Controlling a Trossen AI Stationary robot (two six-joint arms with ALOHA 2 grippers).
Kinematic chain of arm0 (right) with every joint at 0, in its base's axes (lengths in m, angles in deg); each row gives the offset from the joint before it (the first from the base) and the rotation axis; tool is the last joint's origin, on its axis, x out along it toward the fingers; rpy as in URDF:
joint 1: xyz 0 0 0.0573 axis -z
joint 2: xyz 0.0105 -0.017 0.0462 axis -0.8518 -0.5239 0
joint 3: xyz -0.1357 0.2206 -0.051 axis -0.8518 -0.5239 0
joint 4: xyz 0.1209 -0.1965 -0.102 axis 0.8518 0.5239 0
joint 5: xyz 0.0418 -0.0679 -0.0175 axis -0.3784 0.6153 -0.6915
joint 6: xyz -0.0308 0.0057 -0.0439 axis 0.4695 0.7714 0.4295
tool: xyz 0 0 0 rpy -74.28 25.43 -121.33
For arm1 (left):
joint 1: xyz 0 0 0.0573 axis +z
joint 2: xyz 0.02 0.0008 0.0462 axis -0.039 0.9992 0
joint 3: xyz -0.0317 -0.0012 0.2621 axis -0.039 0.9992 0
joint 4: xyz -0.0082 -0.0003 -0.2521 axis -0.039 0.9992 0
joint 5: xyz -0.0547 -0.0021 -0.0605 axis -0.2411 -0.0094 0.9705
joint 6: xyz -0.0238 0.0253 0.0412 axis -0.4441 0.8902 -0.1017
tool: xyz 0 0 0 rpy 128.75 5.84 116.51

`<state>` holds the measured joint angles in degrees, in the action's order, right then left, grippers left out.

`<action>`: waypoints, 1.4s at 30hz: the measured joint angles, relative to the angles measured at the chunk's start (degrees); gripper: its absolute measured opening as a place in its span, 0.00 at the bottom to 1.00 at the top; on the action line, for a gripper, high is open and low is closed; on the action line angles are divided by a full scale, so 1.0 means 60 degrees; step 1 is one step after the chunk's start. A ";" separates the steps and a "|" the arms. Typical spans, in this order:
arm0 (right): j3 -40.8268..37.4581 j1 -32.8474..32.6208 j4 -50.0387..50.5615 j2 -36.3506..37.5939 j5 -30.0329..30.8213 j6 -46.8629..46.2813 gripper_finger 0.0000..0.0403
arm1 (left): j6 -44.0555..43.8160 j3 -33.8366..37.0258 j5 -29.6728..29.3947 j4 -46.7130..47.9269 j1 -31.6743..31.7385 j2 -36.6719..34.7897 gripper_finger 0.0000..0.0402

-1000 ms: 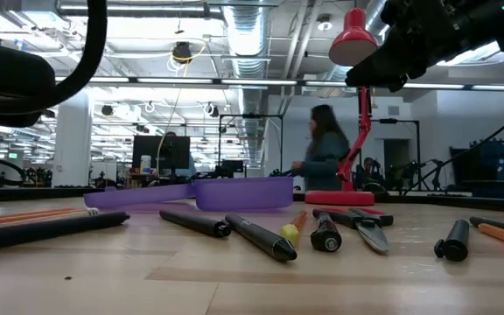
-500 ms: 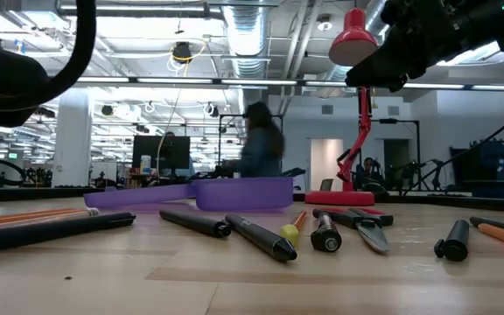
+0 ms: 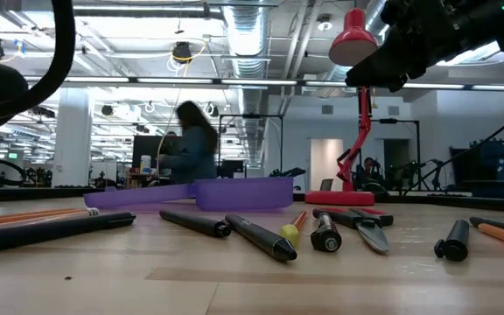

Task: Pick & place school supplies into a supply box
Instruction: Put the orange pencil into the violet supply box

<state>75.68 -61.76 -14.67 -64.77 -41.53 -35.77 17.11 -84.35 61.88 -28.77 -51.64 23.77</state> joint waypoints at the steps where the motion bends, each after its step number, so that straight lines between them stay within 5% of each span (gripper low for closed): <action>1: 0.0000 0.0004 0.0000 0.0000 0.0004 0.0000 0.26 | -0.0174 -0.0004 0.0037 0.0049 -0.0002 -0.0001 0.05; 19: 0.0000 0.0003 0.0000 0.0000 0.0015 0.0069 0.26 | -0.2033 -0.0012 0.0944 0.1732 -0.0036 -0.0020 0.05; 31: 0.0000 0.0001 -0.0001 0.0000 0.0011 0.0079 0.26 | -0.3036 -0.0013 -0.0124 0.1994 -0.0151 -0.0020 0.02; 42: 0.0000 0.0011 0.0000 0.0001 0.0011 0.0087 0.26 | -0.5214 0.0101 -0.0845 0.5194 -0.0477 0.0087 0.00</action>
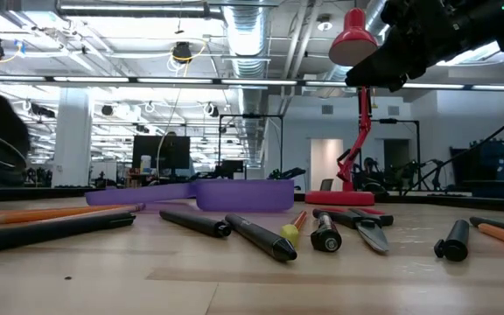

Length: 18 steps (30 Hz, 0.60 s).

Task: Pick & place school supplies into a supply box
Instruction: Put the orange pencil into the violet supply box

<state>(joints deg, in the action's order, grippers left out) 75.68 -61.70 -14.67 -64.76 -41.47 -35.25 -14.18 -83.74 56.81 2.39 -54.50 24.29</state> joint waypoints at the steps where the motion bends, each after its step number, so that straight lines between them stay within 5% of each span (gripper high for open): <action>1: 0.0000 0.0000 0.0000 -0.0001 0.0000 -0.0003 0.26 | -0.0063 -0.0007 -0.0032 0.0062 -0.0041 -0.0002 0.00; 13: 0.0000 0.0000 0.0000 0.0003 0.0000 -0.0014 0.26 | -0.0092 -0.0051 -0.0598 -0.0283 -0.0239 -0.0029 0.00; 18: 0.0000 0.0000 -0.0002 0.0003 -0.0002 -0.0014 0.26 | -0.0111 -0.0492 -0.1575 -0.0113 -0.0310 -0.0033 0.00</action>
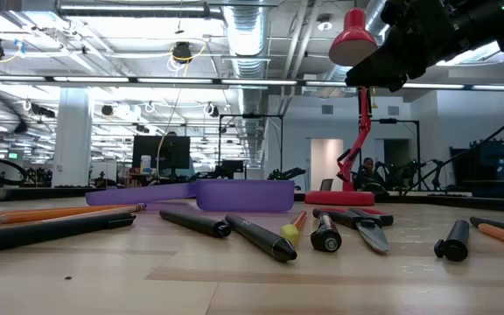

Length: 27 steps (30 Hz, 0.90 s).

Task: Pick & place school supplies into a supply box
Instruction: Put the orange pencil into the violet supply box

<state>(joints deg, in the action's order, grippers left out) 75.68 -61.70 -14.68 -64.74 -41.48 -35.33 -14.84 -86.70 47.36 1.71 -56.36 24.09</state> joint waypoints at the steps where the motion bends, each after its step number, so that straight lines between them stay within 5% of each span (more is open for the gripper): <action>1: 0.0000 0.0000 -0.0007 0.0000 0.0001 -0.0001 0.26 | 0.0000 -0.0120 -0.0213 0.0179 0.0001 -0.0012 0.00; 16: 0.0000 0.0000 -0.0064 0.0000 -0.0002 -0.0004 0.26 | -0.0614 -0.1362 -0.3508 0.3065 0.0301 -0.0026 0.00; 27: 0.0000 0.0000 -0.0056 0.0000 -0.0002 -0.0004 0.26 | 0.1103 -0.1362 -0.6629 0.2873 0.2641 -0.0028 0.00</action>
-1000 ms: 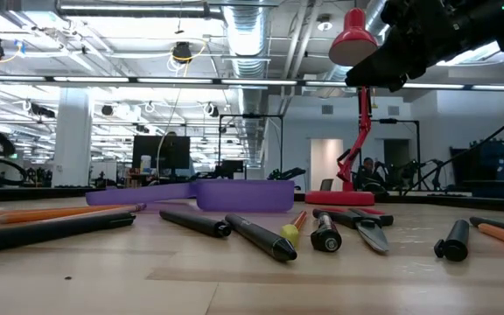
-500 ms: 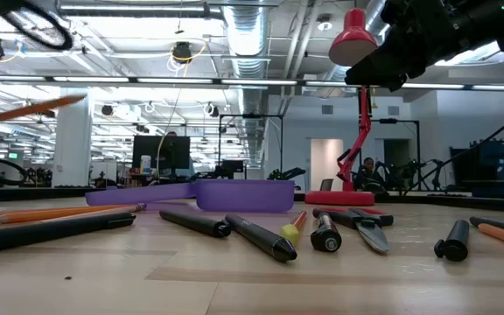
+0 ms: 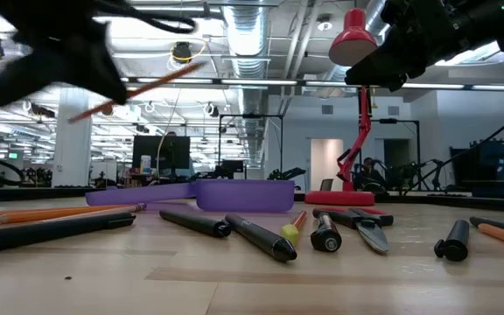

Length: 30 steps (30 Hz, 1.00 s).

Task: Pick & place school supplies into a supply box
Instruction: Put the orange pencil into the violet supply box

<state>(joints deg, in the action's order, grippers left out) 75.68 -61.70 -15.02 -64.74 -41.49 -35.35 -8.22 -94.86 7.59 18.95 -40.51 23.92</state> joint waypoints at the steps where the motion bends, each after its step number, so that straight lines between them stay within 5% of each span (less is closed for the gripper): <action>1: 0.0000 0.0000 0.0000 0.0000 0.0000 0.0000 0.26 | 0.0210 0.0000 -0.0111 -0.0106 0.0309 -0.0002 0.00; 16: 0.0000 -0.0004 0.0241 0.0000 -0.0004 0.0007 0.26 | 0.5207 0.0000 0.1203 -0.5423 0.3883 -0.0142 0.00; 30: 0.0000 -0.0015 0.0563 0.0000 -0.0013 0.0011 0.26 | 0.6179 -0.0004 0.4591 -0.8334 0.6349 -0.0971 0.00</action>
<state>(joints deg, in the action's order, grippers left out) 75.68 -61.78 -11.64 -64.74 -41.56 -35.29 28.85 -94.89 35.13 -31.05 -2.42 18.10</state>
